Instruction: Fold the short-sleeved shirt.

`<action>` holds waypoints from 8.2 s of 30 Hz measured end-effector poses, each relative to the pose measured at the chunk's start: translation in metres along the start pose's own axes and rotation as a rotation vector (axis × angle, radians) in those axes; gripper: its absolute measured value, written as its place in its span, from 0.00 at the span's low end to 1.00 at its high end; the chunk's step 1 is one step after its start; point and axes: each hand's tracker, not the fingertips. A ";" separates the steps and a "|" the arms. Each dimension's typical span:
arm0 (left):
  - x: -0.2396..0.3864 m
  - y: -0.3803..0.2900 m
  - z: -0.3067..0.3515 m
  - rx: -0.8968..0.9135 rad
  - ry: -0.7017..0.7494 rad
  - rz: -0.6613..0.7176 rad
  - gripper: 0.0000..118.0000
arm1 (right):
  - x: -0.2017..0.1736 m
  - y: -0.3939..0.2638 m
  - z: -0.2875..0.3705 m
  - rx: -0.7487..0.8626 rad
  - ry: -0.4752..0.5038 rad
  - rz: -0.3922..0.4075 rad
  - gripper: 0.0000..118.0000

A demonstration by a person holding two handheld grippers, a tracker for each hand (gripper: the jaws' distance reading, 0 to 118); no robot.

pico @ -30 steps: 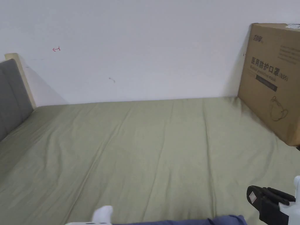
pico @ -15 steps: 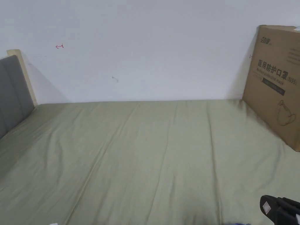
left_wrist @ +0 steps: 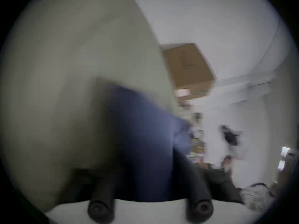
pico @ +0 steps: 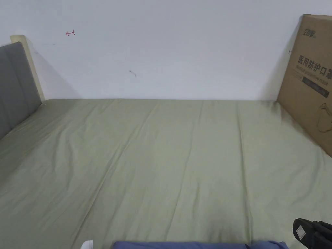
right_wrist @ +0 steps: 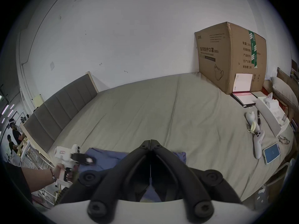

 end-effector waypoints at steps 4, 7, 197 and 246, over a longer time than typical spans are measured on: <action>0.024 -0.001 0.000 -0.007 0.031 -0.029 0.05 | -0.002 -0.001 0.000 -0.010 0.013 -0.006 0.00; 0.057 0.006 0.010 -0.014 0.176 -0.111 0.05 | -0.002 0.005 0.006 0.015 0.032 -0.009 0.00; 0.106 0.042 0.213 0.212 0.722 -0.234 0.00 | -0.088 -0.015 -0.060 -0.453 0.199 -0.048 0.00; 0.373 -0.108 0.098 1.072 0.570 -0.820 1.00 | -0.105 0.041 0.058 0.545 -0.107 0.233 1.00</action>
